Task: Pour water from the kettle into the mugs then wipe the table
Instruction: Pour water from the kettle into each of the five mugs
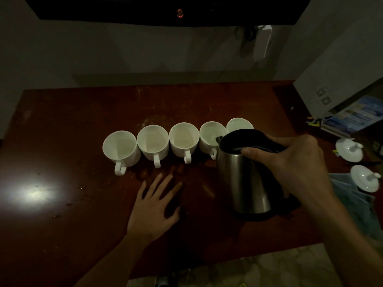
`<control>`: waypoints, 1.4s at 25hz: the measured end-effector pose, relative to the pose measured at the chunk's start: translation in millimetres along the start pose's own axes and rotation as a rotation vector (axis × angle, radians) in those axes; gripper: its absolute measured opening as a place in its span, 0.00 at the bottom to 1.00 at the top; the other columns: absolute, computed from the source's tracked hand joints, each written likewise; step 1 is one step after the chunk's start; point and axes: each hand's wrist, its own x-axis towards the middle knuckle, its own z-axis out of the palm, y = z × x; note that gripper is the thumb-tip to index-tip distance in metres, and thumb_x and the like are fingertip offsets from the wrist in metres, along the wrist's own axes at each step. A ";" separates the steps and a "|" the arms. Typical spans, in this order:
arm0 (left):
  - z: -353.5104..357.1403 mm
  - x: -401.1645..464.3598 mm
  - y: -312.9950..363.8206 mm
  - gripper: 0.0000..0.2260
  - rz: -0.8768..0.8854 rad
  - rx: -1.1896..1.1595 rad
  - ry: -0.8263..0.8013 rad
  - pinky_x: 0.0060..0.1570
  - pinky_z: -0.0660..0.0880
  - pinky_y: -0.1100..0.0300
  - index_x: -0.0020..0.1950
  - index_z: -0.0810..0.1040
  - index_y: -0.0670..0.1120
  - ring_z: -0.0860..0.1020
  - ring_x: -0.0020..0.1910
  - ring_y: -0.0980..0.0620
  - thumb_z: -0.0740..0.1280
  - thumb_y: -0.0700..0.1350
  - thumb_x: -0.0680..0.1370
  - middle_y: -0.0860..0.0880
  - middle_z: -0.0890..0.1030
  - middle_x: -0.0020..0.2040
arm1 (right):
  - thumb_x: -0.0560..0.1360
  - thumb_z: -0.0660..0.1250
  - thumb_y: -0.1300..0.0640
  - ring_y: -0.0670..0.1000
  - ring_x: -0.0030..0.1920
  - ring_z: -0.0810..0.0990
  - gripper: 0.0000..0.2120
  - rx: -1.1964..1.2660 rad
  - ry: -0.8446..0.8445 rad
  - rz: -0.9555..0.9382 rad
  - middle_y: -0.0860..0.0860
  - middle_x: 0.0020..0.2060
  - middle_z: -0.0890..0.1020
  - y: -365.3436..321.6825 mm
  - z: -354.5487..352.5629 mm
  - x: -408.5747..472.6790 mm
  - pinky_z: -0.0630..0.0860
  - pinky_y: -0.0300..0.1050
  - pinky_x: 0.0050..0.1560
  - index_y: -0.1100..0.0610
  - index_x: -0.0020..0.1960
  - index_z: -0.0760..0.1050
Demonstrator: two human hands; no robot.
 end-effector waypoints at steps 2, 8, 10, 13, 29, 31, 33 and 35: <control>0.1 -0.2 0.3 0.30 0.000 0.004 0.000 0.76 0.47 0.41 0.80 0.57 0.61 0.48 0.81 0.50 0.58 0.66 0.79 0.53 0.54 0.82 | 0.54 0.73 0.30 0.41 0.38 0.82 0.39 0.005 0.002 -0.004 0.37 0.35 0.79 -0.8 -0.6 -0.7 0.82 0.49 0.39 0.47 0.61 0.82; 0.9 -0.3 -0.1 0.31 0.003 0.005 -0.008 0.76 0.47 0.40 0.81 0.56 0.61 0.48 0.81 0.50 0.57 0.67 0.79 0.53 0.54 0.82 | 0.54 0.72 0.29 0.43 0.40 0.82 0.39 -0.012 0.009 0.014 0.37 0.36 0.79 -0.5 0.4 0.3 0.83 0.53 0.41 0.47 0.61 0.82; 0.8 -0.6 -0.2 0.31 0.002 0.012 -0.015 0.76 0.47 0.40 0.81 0.56 0.61 0.48 0.81 0.50 0.57 0.67 0.79 0.53 0.53 0.82 | 0.54 0.73 0.29 0.43 0.41 0.82 0.40 -0.006 0.006 0.019 0.39 0.40 0.83 0.0 1.2 0.5 0.83 0.53 0.42 0.46 0.61 0.82; 1.1 -0.6 -0.5 0.31 0.001 0.012 -0.016 0.76 0.46 0.40 0.81 0.56 0.61 0.47 0.81 0.50 0.57 0.66 0.79 0.53 0.52 0.82 | 0.54 0.73 0.29 0.47 0.44 0.83 0.42 -0.010 0.016 0.028 0.47 0.49 0.87 2.2 3.5 1.9 0.83 0.55 0.44 0.48 0.64 0.81; 0.7 -0.2 0.0 0.31 -0.001 0.017 -0.013 0.76 0.47 0.41 0.81 0.56 0.61 0.48 0.81 0.50 0.57 0.66 0.79 0.53 0.53 0.82 | 0.57 0.75 0.32 0.42 0.38 0.81 0.37 -0.036 0.014 0.014 0.36 0.35 0.78 0.7 0.9 -0.3 0.83 0.52 0.40 0.48 0.62 0.82; 1.2 0.1 -0.2 0.31 -0.003 0.024 -0.015 0.76 0.47 0.41 0.81 0.55 0.62 0.47 0.81 0.51 0.57 0.66 0.79 0.53 0.53 0.82 | 0.58 0.76 0.33 0.43 0.39 0.82 0.35 -0.031 0.012 0.018 0.37 0.36 0.79 1.0 1.4 0.9 0.84 0.53 0.41 0.48 0.61 0.82; 1.3 0.3 -0.3 0.31 -0.002 0.019 -0.018 0.76 0.46 0.41 0.81 0.55 0.62 0.47 0.81 0.50 0.58 0.66 0.79 0.53 0.53 0.82 | 0.58 0.76 0.33 0.43 0.39 0.83 0.34 -0.030 0.017 0.018 0.38 0.35 0.80 1.2 1.4 1.9 0.84 0.54 0.41 0.47 0.60 0.83; 1.1 0.8 -0.2 0.31 0.001 0.009 -0.017 0.76 0.46 0.41 0.81 0.56 0.62 0.48 0.81 0.50 0.59 0.66 0.79 0.53 0.53 0.82 | 0.58 0.76 0.33 0.43 0.39 0.82 0.34 -0.033 0.020 0.016 0.37 0.34 0.79 0.4 1.3 2.1 0.84 0.55 0.41 0.46 0.60 0.83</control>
